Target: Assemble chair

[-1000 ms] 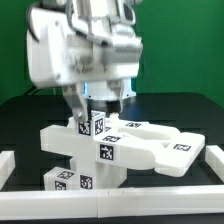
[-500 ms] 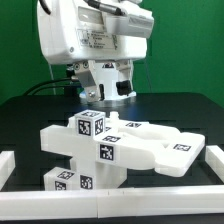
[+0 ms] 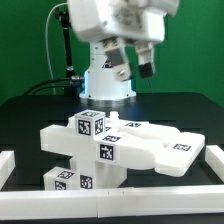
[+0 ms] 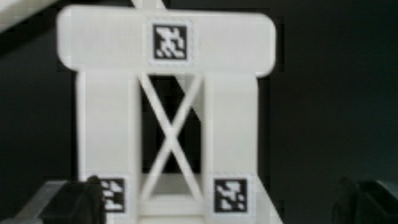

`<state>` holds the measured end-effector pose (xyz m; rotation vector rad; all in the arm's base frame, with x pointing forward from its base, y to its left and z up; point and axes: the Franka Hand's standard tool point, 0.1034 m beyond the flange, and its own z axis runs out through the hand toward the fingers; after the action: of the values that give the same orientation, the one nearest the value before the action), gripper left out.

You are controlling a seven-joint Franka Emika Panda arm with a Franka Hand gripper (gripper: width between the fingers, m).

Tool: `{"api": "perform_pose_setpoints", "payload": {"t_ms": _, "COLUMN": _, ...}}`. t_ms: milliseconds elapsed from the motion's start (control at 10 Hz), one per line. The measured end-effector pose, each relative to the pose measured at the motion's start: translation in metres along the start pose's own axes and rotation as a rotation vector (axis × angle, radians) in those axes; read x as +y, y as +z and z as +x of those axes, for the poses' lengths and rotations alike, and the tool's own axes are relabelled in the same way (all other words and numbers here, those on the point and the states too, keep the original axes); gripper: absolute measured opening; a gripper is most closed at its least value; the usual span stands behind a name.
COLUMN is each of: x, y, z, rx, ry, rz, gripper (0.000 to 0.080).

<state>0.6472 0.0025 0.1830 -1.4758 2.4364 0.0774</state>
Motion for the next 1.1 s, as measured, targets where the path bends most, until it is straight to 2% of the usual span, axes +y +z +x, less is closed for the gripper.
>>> {"api": "perform_pose_setpoints", "payload": {"t_ms": 200, "x": -0.001, "y": 0.003, "z": 0.005, "rx": 0.007, "ry": 0.004, "rz": 0.001, "gripper": 0.0649}}
{"api": "perform_pose_setpoints", "payload": {"t_ms": 500, "x": 0.001, "y": 0.005, "z": 0.003, "rx": 0.008, "ry": -0.002, "rz": -0.004, "gripper": 0.0649}}
{"api": "perform_pose_setpoints", "payload": {"t_ms": 600, "x": 0.009, "y": 0.005, "z": -0.008, "rx": 0.002, "ry": -0.019, "rz": -0.019, "gripper": 0.0649}}
{"api": "perform_pose_setpoints", "payload": {"t_ms": 800, "x": 0.039, "y": 0.005, "z": -0.033, "rx": -0.012, "ry": -0.053, "rz": -0.051, "gripper": 0.0649}}
{"api": "perform_pose_setpoints", "payload": {"t_ms": 900, "x": 0.049, "y": 0.005, "z": -0.039, "rx": -0.016, "ry": -0.065, "rz": -0.077, "gripper": 0.0649}}
{"api": "perform_pose_setpoints", "payload": {"t_ms": 1100, "x": 0.047, "y": 0.007, "z": -0.037, "rx": -0.013, "ry": -0.067, "rz": -0.073, "gripper": 0.0649}}
